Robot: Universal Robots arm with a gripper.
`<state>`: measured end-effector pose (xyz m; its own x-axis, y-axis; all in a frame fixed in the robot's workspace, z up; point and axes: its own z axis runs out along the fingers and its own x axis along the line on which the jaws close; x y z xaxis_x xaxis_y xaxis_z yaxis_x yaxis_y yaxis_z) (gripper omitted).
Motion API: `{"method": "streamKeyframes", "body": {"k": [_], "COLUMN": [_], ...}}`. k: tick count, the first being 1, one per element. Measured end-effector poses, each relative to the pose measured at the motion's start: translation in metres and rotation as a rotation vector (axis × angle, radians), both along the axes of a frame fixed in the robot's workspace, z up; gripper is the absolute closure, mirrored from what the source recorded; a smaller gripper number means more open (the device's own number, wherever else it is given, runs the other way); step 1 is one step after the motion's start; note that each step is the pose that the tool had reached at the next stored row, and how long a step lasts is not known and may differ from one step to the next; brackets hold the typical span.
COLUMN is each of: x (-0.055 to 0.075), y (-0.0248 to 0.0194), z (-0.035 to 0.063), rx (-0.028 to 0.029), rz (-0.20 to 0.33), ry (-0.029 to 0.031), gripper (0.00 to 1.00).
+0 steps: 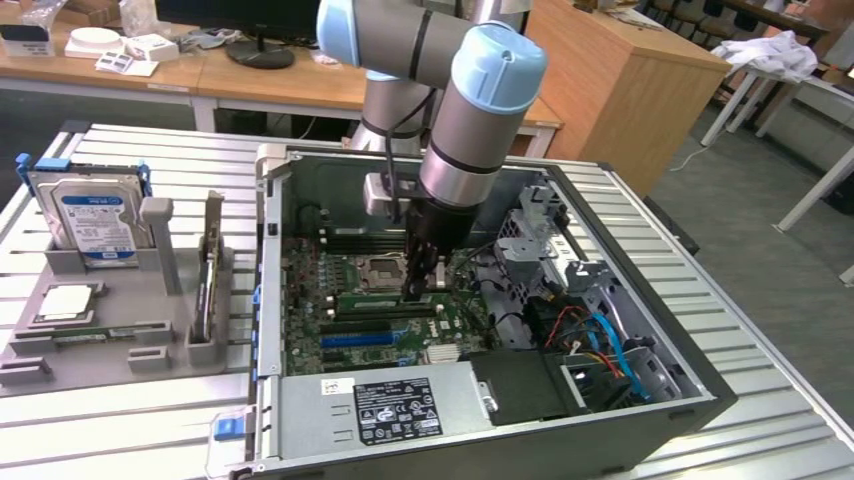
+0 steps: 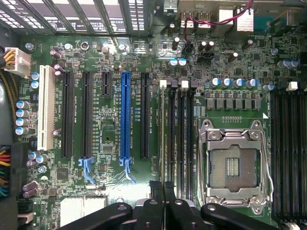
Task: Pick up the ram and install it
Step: 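Insert the ram into the slot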
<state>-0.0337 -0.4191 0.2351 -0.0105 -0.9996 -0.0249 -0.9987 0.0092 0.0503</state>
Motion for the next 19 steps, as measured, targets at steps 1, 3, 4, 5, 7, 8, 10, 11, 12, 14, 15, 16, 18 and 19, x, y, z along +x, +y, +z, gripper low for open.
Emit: {"method": "streamKeyframes", "body": {"k": [1,3,4,5,7,8,10,11,12,14,15,16,18,19], "x": [0.0000,0.0000,0.0000,0.0000,0.0001,0.0001,0.0001,0.0000,0.0000,0.0000,0.0000,0.0000,0.0000,0.0000], "y": [0.0000,0.0000,0.0000,0.0000,0.0003,0.0004,0.0007,0.0009,0.0011,0.0011,0.0011,0.0011,0.0011,0.0012], "z": [-0.0001,-0.0003,-0.0003,-0.0003,-0.0007,-0.0008,-0.0011,-0.0012,-0.0014,-0.0014,-0.0014,-0.0015,-0.0015,-0.0016], "rx": [0.0000,0.0001,0.0002,0.0001,0.0005,0.0006,0.0004,0.0004,0.0005,0.0001,0.0000,0.0002,0.0003,0.0004], "rz": [0.000,0.000,0.000,0.000,0.000,0.000,0.000,-0.001,-0.001,-0.001,-0.001,-0.001,-0.001,-0.001], "ry": [0.0000,-0.0001,0.0000,-0.0001,-0.0002,-0.0004,-0.0004,-0.0004,-0.0004,-0.0003,-0.0003,-0.0003,-0.0003,-0.0004], "gripper": [0.88,0.88,0.88,0.88,0.88,0.88,0.88,0.88,0.88,0.88,0.88,0.88,0.88,0.88]}}
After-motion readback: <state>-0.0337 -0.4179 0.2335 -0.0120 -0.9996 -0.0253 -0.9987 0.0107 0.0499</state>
